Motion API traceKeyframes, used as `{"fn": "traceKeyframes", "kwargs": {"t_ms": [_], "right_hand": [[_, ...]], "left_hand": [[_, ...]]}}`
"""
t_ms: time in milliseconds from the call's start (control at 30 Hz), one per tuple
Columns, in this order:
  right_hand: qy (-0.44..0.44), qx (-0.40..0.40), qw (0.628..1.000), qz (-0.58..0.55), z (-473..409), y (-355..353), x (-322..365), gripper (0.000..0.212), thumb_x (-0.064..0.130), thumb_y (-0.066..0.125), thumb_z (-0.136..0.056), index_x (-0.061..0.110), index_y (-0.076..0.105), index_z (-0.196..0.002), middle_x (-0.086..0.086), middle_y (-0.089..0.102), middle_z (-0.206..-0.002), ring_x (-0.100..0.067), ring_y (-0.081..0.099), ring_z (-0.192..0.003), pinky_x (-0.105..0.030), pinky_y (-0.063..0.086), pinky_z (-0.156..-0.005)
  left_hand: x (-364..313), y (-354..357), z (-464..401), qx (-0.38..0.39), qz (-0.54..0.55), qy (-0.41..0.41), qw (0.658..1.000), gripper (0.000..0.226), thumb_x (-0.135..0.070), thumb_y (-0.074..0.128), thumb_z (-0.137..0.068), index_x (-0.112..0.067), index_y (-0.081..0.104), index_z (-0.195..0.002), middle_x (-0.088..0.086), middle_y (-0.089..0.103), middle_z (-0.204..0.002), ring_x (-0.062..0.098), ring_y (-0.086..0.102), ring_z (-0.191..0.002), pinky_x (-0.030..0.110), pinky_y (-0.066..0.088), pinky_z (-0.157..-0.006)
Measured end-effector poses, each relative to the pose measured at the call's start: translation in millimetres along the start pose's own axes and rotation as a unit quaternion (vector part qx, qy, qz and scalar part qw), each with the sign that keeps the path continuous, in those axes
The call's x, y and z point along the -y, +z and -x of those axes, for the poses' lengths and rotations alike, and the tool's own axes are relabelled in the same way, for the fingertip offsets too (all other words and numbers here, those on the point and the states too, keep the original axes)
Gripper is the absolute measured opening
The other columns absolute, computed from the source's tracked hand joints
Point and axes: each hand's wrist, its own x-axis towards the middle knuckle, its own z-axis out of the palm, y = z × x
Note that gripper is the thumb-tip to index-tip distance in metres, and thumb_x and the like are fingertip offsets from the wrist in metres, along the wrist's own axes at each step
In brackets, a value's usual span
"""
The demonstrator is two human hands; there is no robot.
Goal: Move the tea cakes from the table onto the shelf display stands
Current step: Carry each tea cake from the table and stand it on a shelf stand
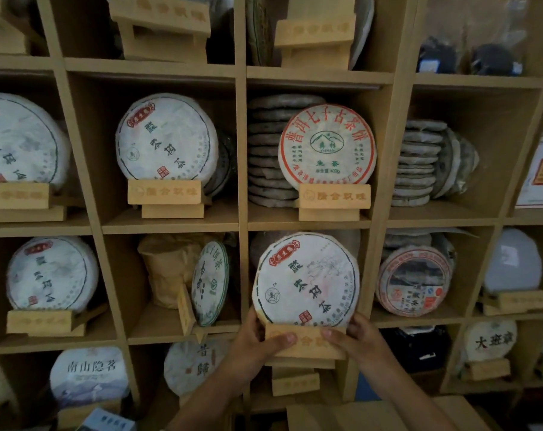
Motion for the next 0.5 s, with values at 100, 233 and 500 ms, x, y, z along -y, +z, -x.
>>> {"fn": "traceKeyframes", "kwargs": {"t_ms": [100,233,500], "right_hand": [[0.013,0.006,1.0,-0.011,-19,-3,-15,0.068,0.024,0.09,-0.049,0.025,0.066,-0.113,0.004,0.077,-0.104,-0.019,0.074,-0.096,-0.03,0.061,-0.07],[0.011,0.013,1.0,-0.011,-43,-6,-27,0.067,0.025,0.09,-0.051,0.026,0.066,-0.114,0.001,0.076,-0.109,-0.018,0.072,-0.1,-0.031,0.061,-0.073],[-0.02,0.03,0.999,0.018,-78,-6,-28,0.057,0.026,0.084,-0.064,0.029,0.064,-0.117,0.005,0.075,-0.113,-0.013,0.07,-0.104,-0.029,0.06,-0.079]], "left_hand": [[12,-7,-18,0.003,0.005,-0.025,1.0,0.086,-0.014,0.096,-0.054,-0.031,0.053,-0.126,-0.003,0.07,-0.119,0.016,0.068,-0.107,0.029,0.059,-0.078],[25,-10,-39,-0.001,0.014,-0.05,0.999,0.08,-0.004,0.089,-0.061,-0.027,0.052,-0.128,0.001,0.067,-0.123,0.017,0.067,-0.108,0.026,0.058,-0.076],[29,-16,-70,-0.016,0.011,-0.035,0.999,0.074,-0.001,0.084,-0.069,-0.027,0.051,-0.13,-0.006,0.068,-0.12,0.009,0.067,-0.107,0.022,0.057,-0.077]]}}
